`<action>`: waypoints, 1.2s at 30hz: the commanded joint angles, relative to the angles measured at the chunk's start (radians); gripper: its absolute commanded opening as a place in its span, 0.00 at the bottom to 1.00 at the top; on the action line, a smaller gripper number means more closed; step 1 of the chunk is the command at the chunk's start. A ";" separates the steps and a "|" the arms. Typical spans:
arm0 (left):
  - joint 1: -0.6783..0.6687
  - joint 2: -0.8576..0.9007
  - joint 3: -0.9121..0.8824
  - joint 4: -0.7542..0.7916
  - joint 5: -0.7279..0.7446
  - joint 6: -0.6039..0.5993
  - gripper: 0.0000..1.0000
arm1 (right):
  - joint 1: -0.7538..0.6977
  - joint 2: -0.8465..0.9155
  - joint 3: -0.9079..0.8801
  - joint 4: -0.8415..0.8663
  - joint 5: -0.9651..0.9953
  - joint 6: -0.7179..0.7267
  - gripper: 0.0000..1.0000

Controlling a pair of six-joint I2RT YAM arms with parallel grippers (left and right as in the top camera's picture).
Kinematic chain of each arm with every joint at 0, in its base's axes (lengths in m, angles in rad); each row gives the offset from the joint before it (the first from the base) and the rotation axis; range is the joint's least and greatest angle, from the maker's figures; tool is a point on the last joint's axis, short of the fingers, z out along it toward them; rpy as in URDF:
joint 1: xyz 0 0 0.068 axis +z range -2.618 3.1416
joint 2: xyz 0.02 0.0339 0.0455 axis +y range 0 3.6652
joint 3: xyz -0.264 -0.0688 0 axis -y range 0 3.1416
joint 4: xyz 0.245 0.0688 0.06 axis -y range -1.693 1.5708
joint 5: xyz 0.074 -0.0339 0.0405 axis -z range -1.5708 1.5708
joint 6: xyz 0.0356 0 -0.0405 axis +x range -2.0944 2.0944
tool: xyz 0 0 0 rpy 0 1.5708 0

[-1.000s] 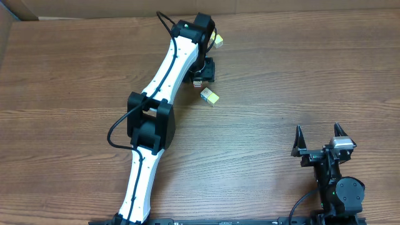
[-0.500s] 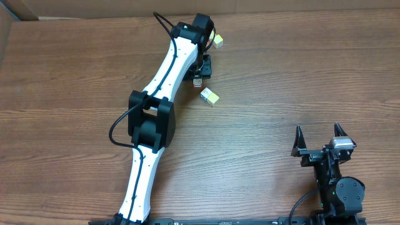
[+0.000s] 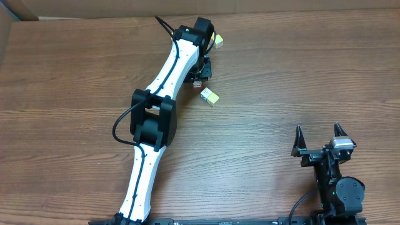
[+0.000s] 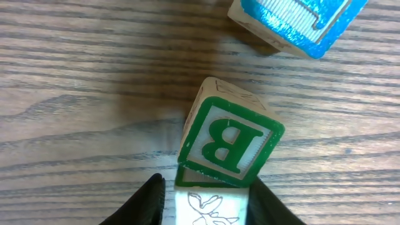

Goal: Flip 4 blocks

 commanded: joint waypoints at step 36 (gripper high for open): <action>0.011 -0.481 0.008 -0.298 -0.053 0.018 1.00 | -0.003 -0.007 -0.010 0.006 -0.005 -0.001 1.00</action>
